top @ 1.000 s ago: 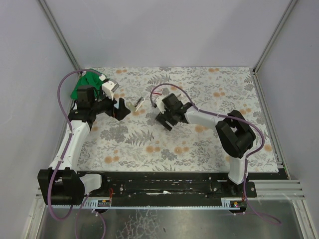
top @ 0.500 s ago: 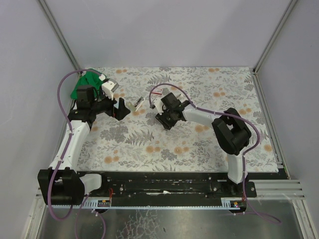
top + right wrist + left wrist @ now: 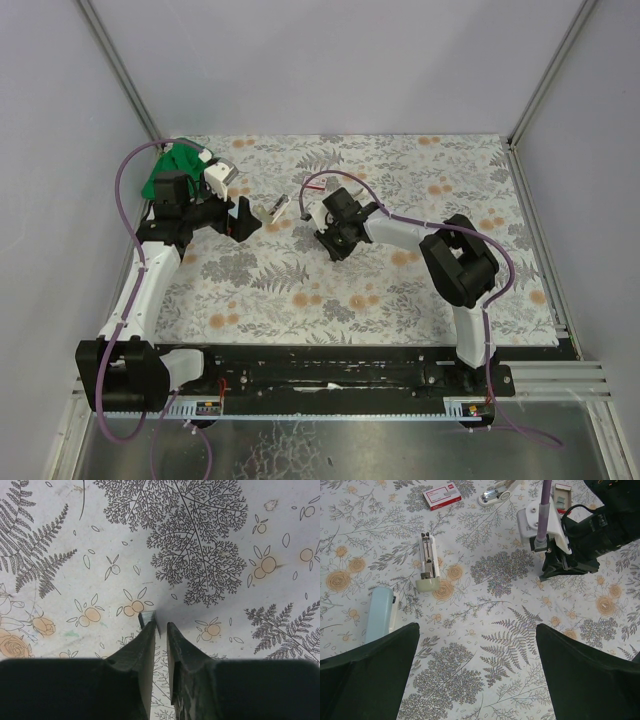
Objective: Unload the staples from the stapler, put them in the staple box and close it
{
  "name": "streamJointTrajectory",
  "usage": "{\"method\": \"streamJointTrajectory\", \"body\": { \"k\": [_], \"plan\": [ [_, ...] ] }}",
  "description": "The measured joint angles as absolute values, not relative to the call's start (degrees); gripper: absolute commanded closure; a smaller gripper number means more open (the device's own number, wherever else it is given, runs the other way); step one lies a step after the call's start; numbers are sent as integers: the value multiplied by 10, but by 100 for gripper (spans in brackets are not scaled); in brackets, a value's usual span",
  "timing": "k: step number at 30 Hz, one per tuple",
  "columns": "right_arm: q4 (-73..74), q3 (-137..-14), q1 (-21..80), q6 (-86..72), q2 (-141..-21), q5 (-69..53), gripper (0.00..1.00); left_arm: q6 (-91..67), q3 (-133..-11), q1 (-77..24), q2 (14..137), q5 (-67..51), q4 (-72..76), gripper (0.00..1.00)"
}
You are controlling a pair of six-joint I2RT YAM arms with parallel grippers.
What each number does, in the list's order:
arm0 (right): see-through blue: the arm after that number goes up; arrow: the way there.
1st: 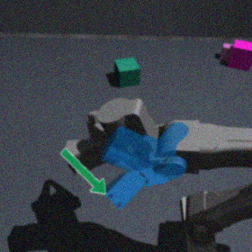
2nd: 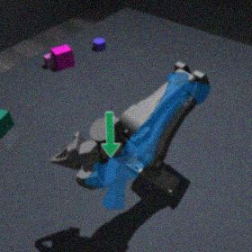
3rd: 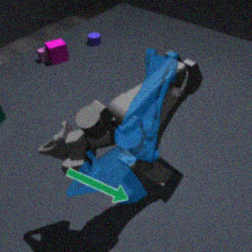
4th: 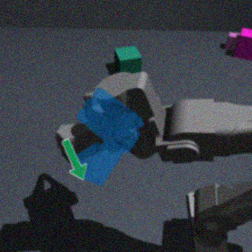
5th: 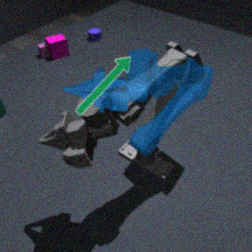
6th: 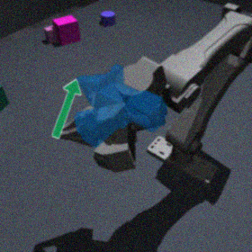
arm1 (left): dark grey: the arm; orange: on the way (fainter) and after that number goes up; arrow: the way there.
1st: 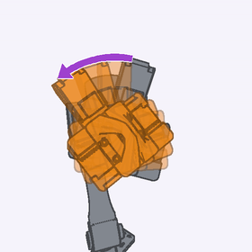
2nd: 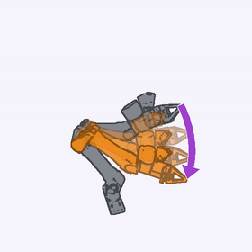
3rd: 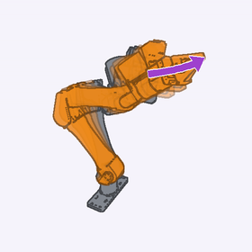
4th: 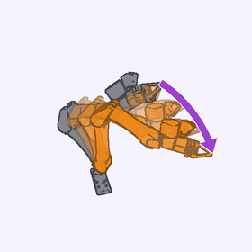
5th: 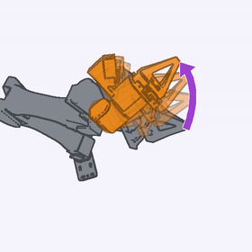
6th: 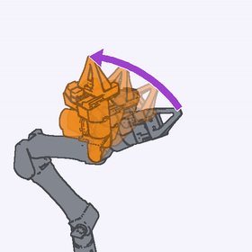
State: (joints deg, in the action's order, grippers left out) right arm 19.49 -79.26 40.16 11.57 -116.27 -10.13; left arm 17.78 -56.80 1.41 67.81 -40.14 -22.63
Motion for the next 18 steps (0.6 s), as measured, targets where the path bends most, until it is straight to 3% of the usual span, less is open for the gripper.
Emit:
{"method": "streamJointTrajectory", "body": {
  "k": [4,18],
  "plan": [
    [197,-795,401,115,-1164,-106,99,178,-568,14,678,-401,-226,0],
    [232,-825,390,84,-1180,-117,100,178,-568,16,678,-404,-226,0]
  ]
}}
